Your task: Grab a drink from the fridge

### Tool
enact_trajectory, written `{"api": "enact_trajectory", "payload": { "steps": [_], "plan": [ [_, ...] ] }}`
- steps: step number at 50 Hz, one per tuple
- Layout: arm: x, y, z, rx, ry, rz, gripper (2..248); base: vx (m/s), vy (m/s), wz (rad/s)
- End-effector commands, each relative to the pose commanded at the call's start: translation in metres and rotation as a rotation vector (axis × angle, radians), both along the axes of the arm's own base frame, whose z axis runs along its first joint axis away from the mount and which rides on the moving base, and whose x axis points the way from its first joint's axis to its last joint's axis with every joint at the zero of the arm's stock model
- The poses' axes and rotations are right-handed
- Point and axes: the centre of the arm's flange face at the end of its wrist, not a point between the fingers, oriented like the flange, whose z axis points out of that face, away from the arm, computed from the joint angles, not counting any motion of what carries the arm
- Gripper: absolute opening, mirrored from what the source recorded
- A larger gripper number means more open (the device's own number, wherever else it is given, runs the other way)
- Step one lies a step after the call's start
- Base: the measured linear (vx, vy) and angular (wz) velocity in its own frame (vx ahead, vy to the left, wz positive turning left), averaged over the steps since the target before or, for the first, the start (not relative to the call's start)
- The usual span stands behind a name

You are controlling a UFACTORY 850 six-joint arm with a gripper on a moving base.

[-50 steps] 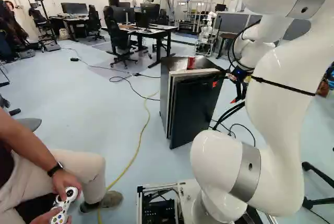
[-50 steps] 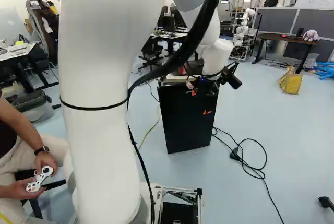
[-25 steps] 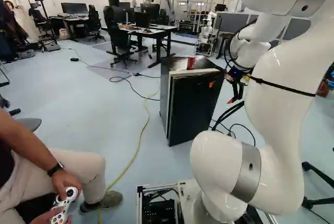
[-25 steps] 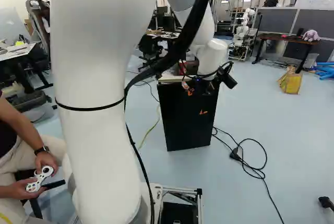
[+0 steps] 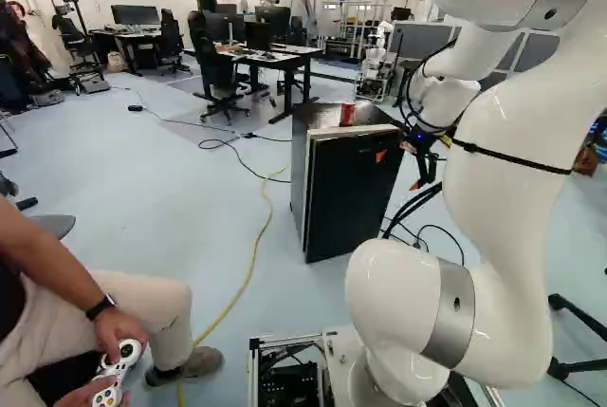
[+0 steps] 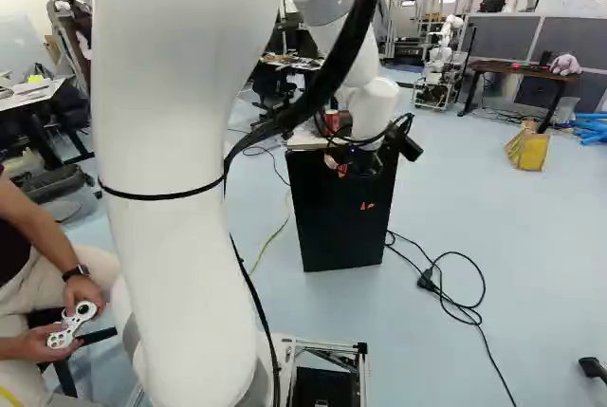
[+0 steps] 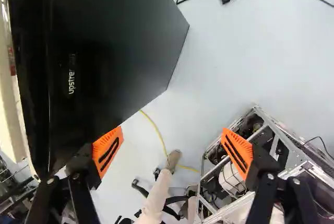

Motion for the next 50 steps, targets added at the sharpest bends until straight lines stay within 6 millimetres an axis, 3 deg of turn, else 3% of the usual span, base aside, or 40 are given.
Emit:
{"api": "enact_trajectory", "payload": {
  "steps": [28, 50],
  "plan": [
    [0.009, 0.024, -0.039, -0.089, -0.009, 0.053, 247, 0.000, 0.000, 0.000],
    [0.003, 0.054, -0.040, -0.198, -0.075, 0.111, 247, 0.000, 0.000, 0.000]
  ]
}}
